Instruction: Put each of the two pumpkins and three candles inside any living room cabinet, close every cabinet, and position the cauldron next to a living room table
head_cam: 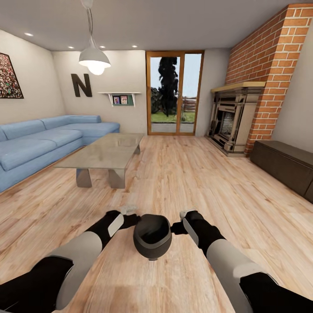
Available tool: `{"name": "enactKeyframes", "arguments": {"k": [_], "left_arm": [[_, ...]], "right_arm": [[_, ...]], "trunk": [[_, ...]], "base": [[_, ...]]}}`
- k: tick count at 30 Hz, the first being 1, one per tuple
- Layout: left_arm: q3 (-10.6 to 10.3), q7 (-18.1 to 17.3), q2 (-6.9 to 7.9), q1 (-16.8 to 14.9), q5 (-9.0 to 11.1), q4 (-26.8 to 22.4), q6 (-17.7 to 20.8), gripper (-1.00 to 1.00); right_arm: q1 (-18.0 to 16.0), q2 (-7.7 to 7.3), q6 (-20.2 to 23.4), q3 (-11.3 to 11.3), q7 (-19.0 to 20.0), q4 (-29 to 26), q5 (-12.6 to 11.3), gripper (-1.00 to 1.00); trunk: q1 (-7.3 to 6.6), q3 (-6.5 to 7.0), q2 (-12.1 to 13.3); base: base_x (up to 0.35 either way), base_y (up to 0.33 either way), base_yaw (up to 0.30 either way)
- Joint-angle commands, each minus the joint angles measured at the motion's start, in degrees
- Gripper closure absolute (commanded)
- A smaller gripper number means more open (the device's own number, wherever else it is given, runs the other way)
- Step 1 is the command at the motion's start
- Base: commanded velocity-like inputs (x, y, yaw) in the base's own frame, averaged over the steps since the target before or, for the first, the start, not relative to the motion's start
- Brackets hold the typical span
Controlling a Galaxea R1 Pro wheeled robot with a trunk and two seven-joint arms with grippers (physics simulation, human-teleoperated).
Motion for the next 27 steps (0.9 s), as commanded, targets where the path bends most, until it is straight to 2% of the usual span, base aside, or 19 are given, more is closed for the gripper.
{"name": "enactKeyframes", "arguments": {"k": [1,4,6,7,8,9,13,18,27], "left_arm": [[-0.41,0.16,-0.06,-0.01,0.61,0.15,0.25,-1.0],[-0.59,-0.9,-0.14,-0.01,0.6,0.6,0.29,-1.0],[-1.93,-2.77,-0.18,-0.01,0.55,0.82,0.28,-1.0],[-3.24,-3.73,-0.19,-0.01,0.54,0.87,0.3,-1.0],[-5.68,-4.67,-0.19,-0.01,0.52,0.92,0.32,-1.0],[-7.18,-5.03,-0.2,-0.01,0.52,1.0,0.32,-1.0],[-9.46,-5.35,-0.16,-0.01,0.48,1.95,0.3,-1.0],[-10.21,-5.14,-0.05,-0.01,0.44,2.55,0.25,-1.0],[-10.38,-4.94,0.06,-0.01,0.41,3.03,0.2,-1.0]], "right_arm": [[-0.02,-0.04,0.28,0.36,-0.29,-0.05,-0.61,-1.0],[0.01,-0.04,0.3,0.32,0.08,-0.03,-0.62,-1.0],[0.07,-0.04,0.28,0.33,1.09,-0.02,-0.64,-1.0],[0.1,-0.02,0.27,0.33,1.85,-0.02,-0.66,-1.0],[0.14,-0.03,0.27,0.34,3.26,-0.01,-0.67,-1.0],[0.15,-0.04,0.27,0.36,4.09,-0.03,-0.68,-1.0],[0.16,-0.04,0.07,0.31,5.17,-0.08,-0.77,-1.0],[0.17,-0.04,-0.27,0.27,5.26,-0.05,-0.73,-1.0],[0.17,-0.04,-0.29,0.21,5.11,0.09,-0.63,-1.0]], "trunk": [[-0.01,-0.06,-0.03],[-0.01,-0.06,-0.03],[-0.01,-0.06,-0.03],[-0.01,-0.06,-0.03],[-0.01,-0.06,-0.03],[-0.01,-0.06,-0.03],[-0.01,-0.06,-0.03],[-0.01,-0.06,-0.03],[-0.01,-0.06,-0.03]], "base": [[0.0,0.0,0.0],[0.0,0.0,0.0],[0.0,0.0,0.0],[0.0,0.0,0.0],[0.0,0.0,0.0],[0.0,0.0,0.0],[0.0,0.0,0.0],[0.094,0.018,0.0],[0.308,0.024,0.0]]}}
